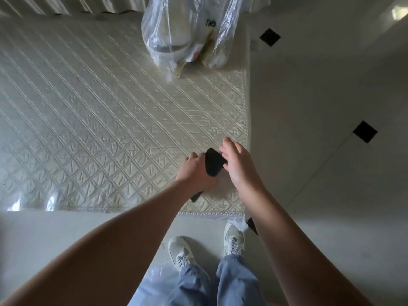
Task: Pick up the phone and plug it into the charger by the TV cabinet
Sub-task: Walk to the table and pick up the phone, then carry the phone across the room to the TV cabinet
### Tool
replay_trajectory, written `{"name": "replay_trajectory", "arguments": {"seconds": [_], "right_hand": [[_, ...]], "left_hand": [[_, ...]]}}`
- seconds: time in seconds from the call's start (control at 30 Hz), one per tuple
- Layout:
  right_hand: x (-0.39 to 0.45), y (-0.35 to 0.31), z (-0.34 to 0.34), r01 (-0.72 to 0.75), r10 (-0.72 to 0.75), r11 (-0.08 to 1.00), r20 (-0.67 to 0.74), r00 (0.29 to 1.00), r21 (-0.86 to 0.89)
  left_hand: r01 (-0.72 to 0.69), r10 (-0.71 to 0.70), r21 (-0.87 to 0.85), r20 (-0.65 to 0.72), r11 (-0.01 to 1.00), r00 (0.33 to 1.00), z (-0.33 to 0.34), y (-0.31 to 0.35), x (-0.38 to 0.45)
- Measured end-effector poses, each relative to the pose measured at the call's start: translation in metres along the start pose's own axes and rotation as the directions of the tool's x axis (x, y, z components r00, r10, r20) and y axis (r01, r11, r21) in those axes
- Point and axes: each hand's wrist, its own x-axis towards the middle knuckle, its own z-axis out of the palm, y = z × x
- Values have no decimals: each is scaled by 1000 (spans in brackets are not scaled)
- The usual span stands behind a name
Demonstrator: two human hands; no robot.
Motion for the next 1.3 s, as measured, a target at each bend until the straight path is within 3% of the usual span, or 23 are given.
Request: {"name": "replay_trajectory", "arguments": {"seconds": [0.07, 0.13, 0.27, 0.43, 0.57, 0.77, 1.03, 1.3], "right_hand": [[-2, -3, 0, 15, -15, 1000, 5, 1000, 19], [-6, -6, 0, 28, -28, 999, 5, 1000, 29], [-13, -12, -3, 56, -56, 998, -15, 998, 32], [-31, -22, -3, 69, -68, 998, -24, 997, 14], [-48, -37, 4, 93, -93, 996, 4, 996, -3], [-87, -71, 19, 137, -137, 991, 77, 988, 7], [-160, -157, 32, 240, -250, 968, 184, 951, 72], [-272, -280, 36, 416, -431, 902, 306, 849, 117]], "left_hand": [[86, -80, -160, 38, 983, 996, -7, 6, 2], [200, -170, -403, 109, 893, 979, -13, 8, 2], [299, -179, -773, 240, 559, 954, -24, 6, -10], [317, -104, -930, 302, 188, 948, -46, -5, -32], [302, -33, -950, 305, -82, 952, -66, -16, -56], [184, -42, -919, 211, -349, 977, -111, -10, -104], [27, -90, -844, 89, -536, 992, -210, 15, -192], [-202, -111, -728, -172, -655, 979, -341, 67, -307]]}}
